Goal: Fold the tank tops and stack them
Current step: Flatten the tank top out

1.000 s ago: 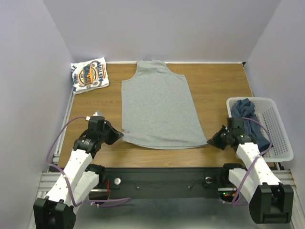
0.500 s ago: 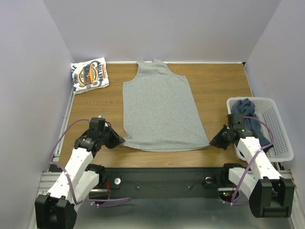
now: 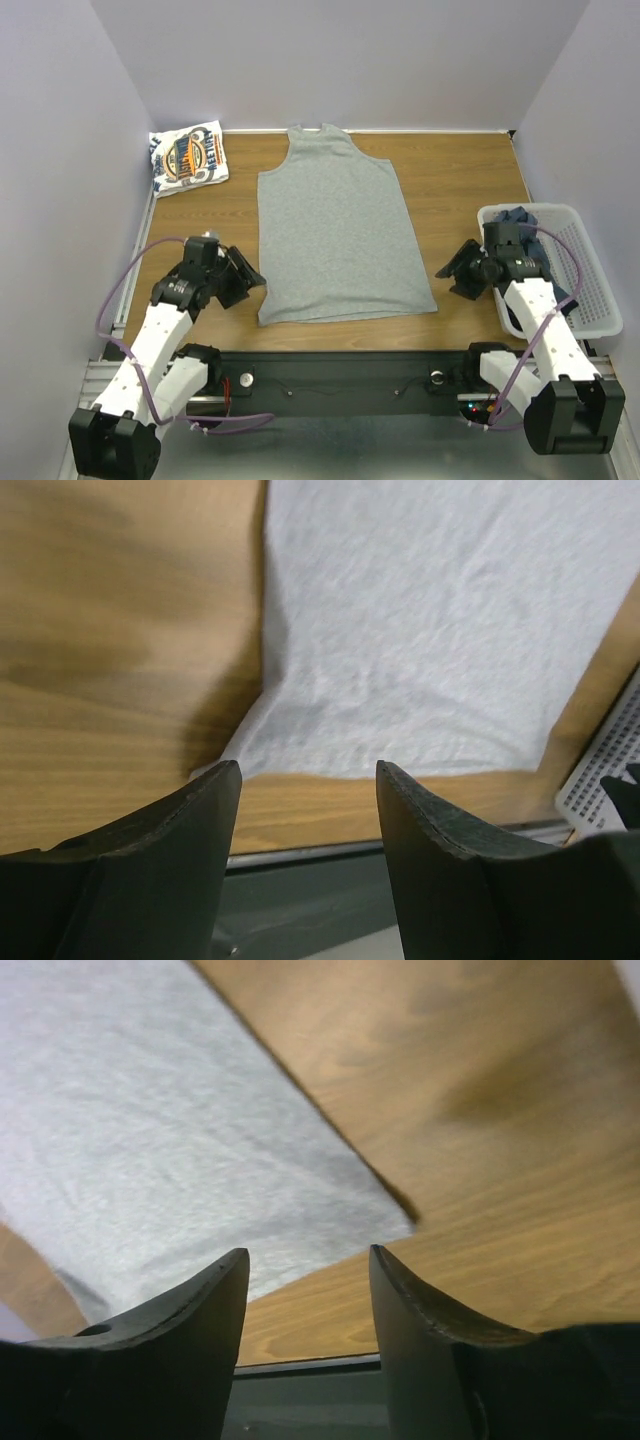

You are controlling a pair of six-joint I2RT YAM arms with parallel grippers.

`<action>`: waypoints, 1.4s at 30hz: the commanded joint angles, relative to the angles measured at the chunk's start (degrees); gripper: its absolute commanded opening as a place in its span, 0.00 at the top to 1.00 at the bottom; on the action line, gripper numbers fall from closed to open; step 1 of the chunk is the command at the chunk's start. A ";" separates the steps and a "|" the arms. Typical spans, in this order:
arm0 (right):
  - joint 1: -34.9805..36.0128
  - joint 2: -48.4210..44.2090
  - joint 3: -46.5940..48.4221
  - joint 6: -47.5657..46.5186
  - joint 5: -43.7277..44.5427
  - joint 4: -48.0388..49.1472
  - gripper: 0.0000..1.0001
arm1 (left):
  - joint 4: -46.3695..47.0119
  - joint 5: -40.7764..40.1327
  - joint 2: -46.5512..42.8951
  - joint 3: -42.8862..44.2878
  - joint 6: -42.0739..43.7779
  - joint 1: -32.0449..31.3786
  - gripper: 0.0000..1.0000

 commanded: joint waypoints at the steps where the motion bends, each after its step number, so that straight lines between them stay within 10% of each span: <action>1: 4.99 -0.68 4.32 1.08 -2.20 5.77 0.48 | 5.92 -7.50 3.35 10.12 1.69 0.45 0.32; 12: 56.11 24.41 23.11 8.84 26.07 18.26 0.65 | 31.06 -8.16 41.45 34.20 12.93 5.90 0.39; 18: 71.08 44.37 38.39 6.99 31.10 18.17 0.75 | 30.29 -0.14 57.30 46.00 20.56 7.48 0.40; 42: 81.66 71.83 62.51 4.70 43.77 14.04 0.74 | 28.09 4.18 66.65 55.51 22.17 9.77 0.41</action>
